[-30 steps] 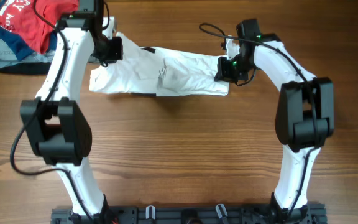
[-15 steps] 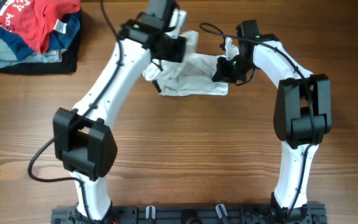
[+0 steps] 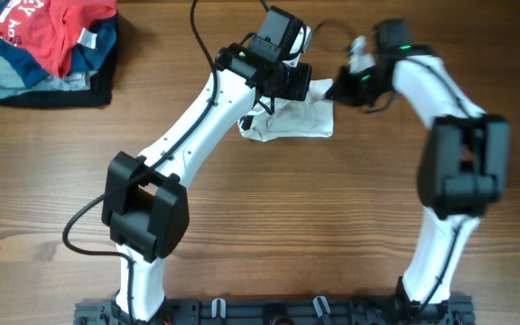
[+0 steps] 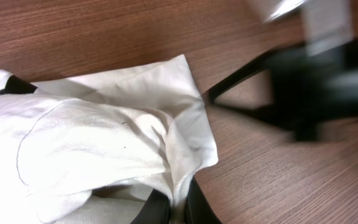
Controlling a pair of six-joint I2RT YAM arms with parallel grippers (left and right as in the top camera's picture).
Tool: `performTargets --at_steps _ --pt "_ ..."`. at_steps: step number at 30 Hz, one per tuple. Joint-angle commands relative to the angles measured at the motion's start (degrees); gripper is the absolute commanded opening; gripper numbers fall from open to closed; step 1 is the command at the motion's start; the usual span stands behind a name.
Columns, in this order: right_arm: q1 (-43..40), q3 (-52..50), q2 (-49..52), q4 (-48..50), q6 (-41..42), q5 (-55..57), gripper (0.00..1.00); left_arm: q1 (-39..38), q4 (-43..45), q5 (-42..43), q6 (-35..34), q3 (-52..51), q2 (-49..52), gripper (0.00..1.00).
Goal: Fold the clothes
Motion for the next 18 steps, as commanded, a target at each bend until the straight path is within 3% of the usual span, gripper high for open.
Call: performTargets --at_steps 1,9,10,11,12,13,18 --pt "-7.82 2.01 -13.18 0.87 3.34 -1.70 0.04 -0.11 0.85 1.20 -1.16 0.13 0.55 0.04" --pt "-17.25 1.99 -19.58 0.48 3.80 -4.87 0.04 -1.44 5.11 2.49 -1.14 0.13 0.57 0.04" --pt "-17.25 1.99 -19.58 0.33 3.82 -4.90 0.04 -2.10 5.86 2.49 -1.14 0.13 0.57 0.26" --pt "-17.22 1.99 -19.58 0.35 3.82 -4.90 0.04 -2.80 6.60 2.49 -1.14 0.13 0.57 0.62" --pt "-17.18 1.99 -19.58 0.39 3.85 -4.92 0.04 -3.19 7.08 2.49 -1.11 0.13 0.57 0.90" --pt "-17.18 1.99 -19.58 0.39 3.87 -4.92 0.04 -3.69 7.63 2.49 -1.11 0.13 0.57 1.00" --pt "-17.18 1.86 -19.58 0.13 3.37 -4.90 0.04 -4.46 10.75 2.49 -1.14 0.13 -0.04 1.00"
